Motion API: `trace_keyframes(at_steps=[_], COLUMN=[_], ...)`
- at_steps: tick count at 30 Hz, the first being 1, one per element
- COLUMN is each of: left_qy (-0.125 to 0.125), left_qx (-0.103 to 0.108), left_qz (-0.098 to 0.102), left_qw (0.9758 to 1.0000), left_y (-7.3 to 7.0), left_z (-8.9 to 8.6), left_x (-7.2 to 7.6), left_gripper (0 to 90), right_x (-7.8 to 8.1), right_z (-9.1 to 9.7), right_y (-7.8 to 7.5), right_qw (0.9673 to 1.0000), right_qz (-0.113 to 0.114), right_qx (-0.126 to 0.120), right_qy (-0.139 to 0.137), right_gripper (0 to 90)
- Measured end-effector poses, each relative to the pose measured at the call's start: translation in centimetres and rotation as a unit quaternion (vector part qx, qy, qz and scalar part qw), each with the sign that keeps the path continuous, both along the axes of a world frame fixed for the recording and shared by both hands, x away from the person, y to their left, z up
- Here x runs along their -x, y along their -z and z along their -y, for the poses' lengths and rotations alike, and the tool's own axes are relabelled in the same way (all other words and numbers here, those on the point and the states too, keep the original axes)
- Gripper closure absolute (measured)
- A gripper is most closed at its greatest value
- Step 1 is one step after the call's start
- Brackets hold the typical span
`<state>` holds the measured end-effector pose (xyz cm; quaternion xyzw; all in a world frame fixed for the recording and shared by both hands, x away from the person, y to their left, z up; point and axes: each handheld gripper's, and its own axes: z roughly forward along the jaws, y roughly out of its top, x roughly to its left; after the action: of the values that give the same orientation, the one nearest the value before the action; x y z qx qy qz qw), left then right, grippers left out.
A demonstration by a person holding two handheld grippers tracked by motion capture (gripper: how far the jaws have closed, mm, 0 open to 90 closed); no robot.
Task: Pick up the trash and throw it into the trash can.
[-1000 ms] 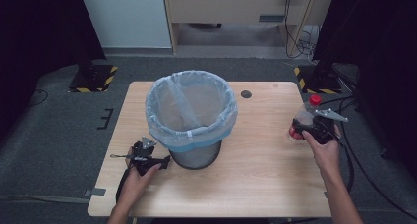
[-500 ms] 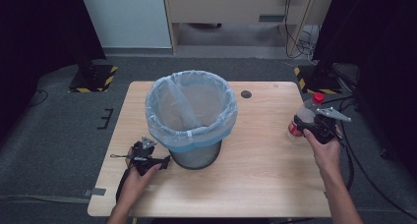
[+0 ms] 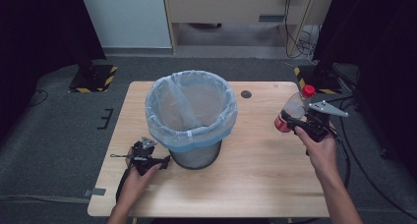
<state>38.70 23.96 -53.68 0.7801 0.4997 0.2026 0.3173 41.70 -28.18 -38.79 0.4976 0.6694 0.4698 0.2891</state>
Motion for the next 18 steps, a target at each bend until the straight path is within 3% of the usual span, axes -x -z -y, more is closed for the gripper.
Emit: trace_keyframes(at_steps=[5, 18], left_qy=[0.000, 0.000], left_qx=[0.000, 0.000], left_qz=[0.000, 0.000], left_qw=[1.0000, 1.0000], left_y=[0.0, 0.0], left_z=[0.0, 0.0], left_x=[0.0, 0.0], left_gripper=[0.0, 0.0], right_x=[0.4, 1.0], right_z=[-1.2, -5.3], right_y=[-2.1, -7.0], right_qw=[0.9995, 0.9964], right_qz=[0.009, 0.034], right_qx=[-0.019, -0.028], right_qy=[-0.022, -0.072], right_gripper=[27.5, 27.6])
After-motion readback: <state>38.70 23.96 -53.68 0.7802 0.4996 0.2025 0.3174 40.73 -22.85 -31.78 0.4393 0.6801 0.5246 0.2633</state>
